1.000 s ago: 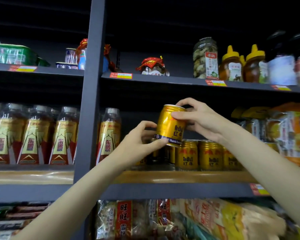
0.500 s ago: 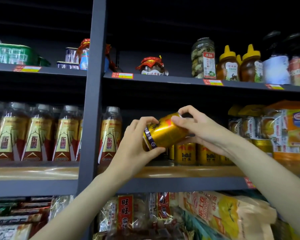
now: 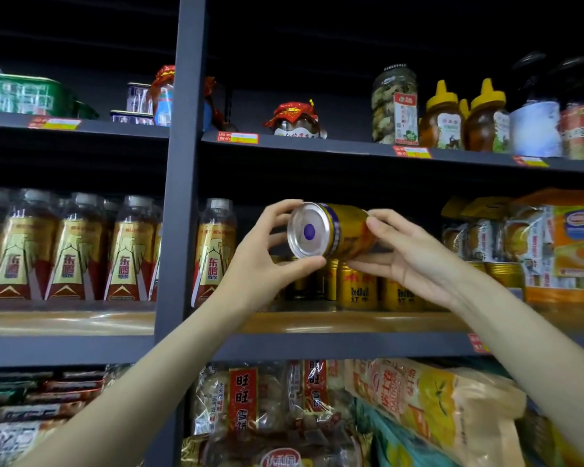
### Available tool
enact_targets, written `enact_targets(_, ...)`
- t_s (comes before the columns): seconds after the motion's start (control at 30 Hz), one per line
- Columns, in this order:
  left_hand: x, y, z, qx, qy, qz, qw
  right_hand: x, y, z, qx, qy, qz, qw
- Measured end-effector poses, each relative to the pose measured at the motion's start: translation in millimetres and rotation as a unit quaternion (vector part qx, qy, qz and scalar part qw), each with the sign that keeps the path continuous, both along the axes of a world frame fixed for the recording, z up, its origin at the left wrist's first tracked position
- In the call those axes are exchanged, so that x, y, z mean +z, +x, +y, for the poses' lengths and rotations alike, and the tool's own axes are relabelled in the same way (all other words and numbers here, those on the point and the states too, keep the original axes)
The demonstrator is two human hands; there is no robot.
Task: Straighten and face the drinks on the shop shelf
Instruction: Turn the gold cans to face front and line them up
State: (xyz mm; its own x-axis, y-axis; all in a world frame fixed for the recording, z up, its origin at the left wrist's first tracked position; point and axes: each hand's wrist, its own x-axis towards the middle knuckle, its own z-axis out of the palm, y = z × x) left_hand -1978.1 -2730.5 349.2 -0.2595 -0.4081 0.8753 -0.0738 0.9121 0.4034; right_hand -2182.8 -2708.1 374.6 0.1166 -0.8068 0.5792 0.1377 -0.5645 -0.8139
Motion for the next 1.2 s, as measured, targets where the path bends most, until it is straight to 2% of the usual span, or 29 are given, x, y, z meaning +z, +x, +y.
enact_targets(0.1,1.4,-1.6,1.7,0.009,-0.056,-0.048,0.997,-6.3,0.4,-3.2,0.012,0.02,-0.044,0.999)
enact_targets(0.23,4.3,-6.9,3.5,0.009,-0.048,-0.033,0.998,-7.9,-0.7,-6.3,0.04,0.05,-0.088,0.994)
enact_targets(0.33,1.6,-8.4,1.9,-0.004,0.045,0.002,0.999,-7.3,-0.8,-9.7,0.028,0.01,-0.113,0.993)
enact_targets(0.47,-3.0,-4.2,-1.8,-0.166,0.233,0.034,0.958,-6.8,1.7,-10.0,-0.067,-0.083,-0.074,0.992)
enact_targets(0.57,-3.3,-2.8,-6.0,-0.214,0.294,0.088,0.927,-9.6,4.4,-7.8,-0.102,-0.113,-0.029,0.988)
enact_targets(0.73,-3.9,-0.7,-12.9,-0.258,0.344,0.125,0.894,-11.9,6.2,-6.2,-0.083,-0.134,-0.008,0.988)
enact_targets(0.8,-6.3,-2.0,-13.8,-0.259,0.325,0.118,0.902,-12.2,6.5,-6.6,-0.075,-0.13,0.01,0.989)
enact_targets(0.87,-8.6,-3.1,-14.7,-0.221,0.253,0.124,0.934,-13.8,5.5,-7.2,-0.068,-0.101,0.033,0.992)
enact_targets(0.93,-7.6,-2.2,-14.9,-0.095,0.116,0.094,0.984,-17.5,4.9,-9.3,-0.022,-0.031,0.008,0.999)
enact_targets(0.97,-6.2,-2.2,-13.8,-0.023,0.04,0.065,0.997,-20.0,5.6,-10.6,0.015,0.008,-0.023,1.0)
enact_targets(1.03,-5.7,-4.5,-11.1,0.053,-0.064,0.028,0.996,-23.8,9.4,-11.1,0.064,0.066,-0.081,0.992)
enact_targets(1.2,-3.2,-7.2,-5.4,-0.018,-0.085,0.027,0.996,-22.7,13.7,-10.3,0.085,0.101,-0.134,0.982)
